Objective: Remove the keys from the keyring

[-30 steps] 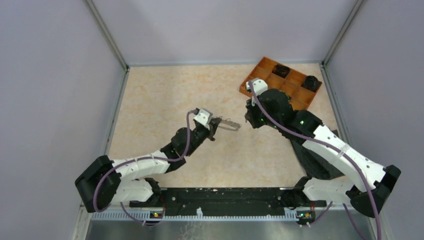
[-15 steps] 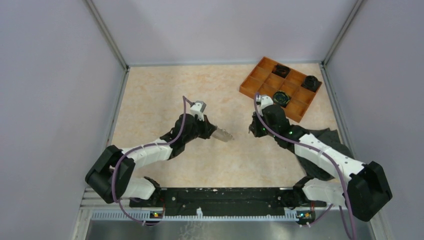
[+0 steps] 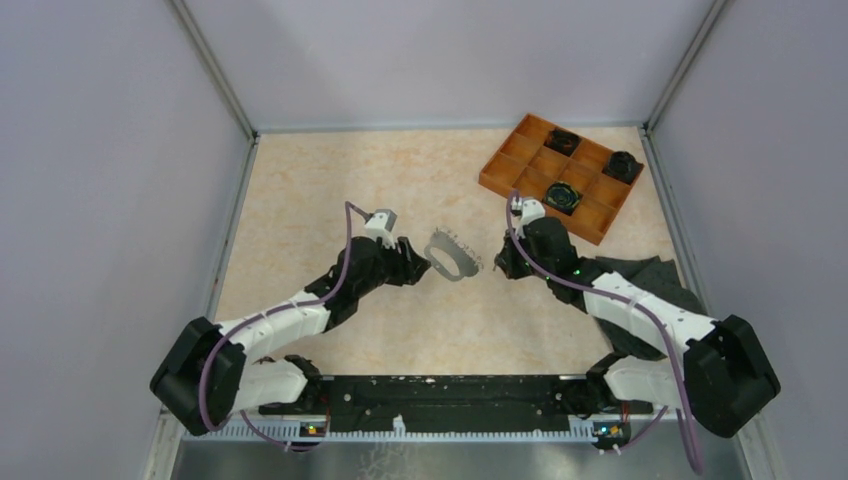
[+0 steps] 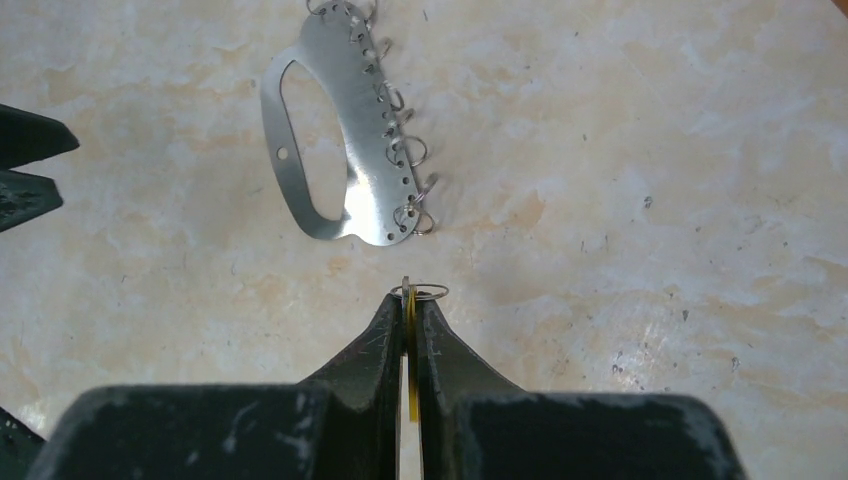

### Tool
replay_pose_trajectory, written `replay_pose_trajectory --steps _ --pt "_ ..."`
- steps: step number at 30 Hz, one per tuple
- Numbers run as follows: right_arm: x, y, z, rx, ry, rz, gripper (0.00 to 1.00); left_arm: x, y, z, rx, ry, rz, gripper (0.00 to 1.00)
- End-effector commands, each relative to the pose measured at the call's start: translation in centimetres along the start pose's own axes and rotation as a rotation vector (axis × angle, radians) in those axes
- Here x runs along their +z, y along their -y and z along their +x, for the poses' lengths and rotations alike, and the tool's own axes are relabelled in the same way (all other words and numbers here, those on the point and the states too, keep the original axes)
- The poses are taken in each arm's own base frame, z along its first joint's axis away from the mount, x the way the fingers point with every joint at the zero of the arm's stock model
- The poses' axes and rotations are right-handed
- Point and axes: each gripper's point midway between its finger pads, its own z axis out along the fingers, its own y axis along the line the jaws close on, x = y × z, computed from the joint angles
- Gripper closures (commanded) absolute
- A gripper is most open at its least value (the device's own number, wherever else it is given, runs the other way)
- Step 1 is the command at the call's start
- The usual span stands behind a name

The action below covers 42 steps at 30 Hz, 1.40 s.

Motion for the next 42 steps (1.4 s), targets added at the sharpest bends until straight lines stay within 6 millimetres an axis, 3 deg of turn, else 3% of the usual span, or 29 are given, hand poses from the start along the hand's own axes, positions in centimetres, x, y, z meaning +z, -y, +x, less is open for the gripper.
replay_pose_trajectory --steps 1,5,6,8,9,14,20,29,38,40,42 --pt "0.5 -0.2 -0.9 0.012 0.039 -0.009 1.00 -1.4 -0.7 -1.4 -0.003 0.069 -0.045 0.43" --pt "0.6 0.6 -1.0 0.005 0.047 0.031 1.00 -2.2 -0.1 -2.1 0.008 0.078 -0.033 0.34" --pt "0.6 0.8 -1.0 0.004 0.050 0.043 1.00 -2.4 0.0 -2.2 0.009 0.078 -0.028 0.28" --pt "0.7 1.3 -1.0 0.005 0.055 0.068 1.00 -2.8 0.4 -2.6 0.012 0.085 -0.016 0.05" --pt "0.6 1.6 -1.0 0.004 0.055 0.081 1.00 -3.0 0.6 -2.8 0.012 0.089 -0.014 0.02" --pt "0.5 3.2 -0.3 0.016 0.052 0.152 0.99 -4.0 1.3 -4.0 0.019 0.101 -0.010 0.01" --pt "0.6 3.9 0.6 0.036 0.042 0.173 0.90 -4.3 2.3 -4.1 0.075 0.048 0.020 0.01" --pt "-0.4 4.5 -0.2 0.049 0.070 0.203 0.74 -4.9 3.6 -4.5 0.095 0.035 0.075 0.01" --pt "-4.6 3.3 -4.9 0.045 0.209 0.178 0.41 -6.1 4.8 -6.1 0.139 0.024 0.080 0.01" --pt "-6.0 2.7 -6.3 0.039 0.261 0.150 0.05 -6.7 5.1 -6.8 0.144 0.047 0.083 0.01" --pt "-7.5 2.2 -7.6 0.032 0.315 0.127 0.01 -7.3 5.1 -7.4 0.145 0.071 0.075 0.01"
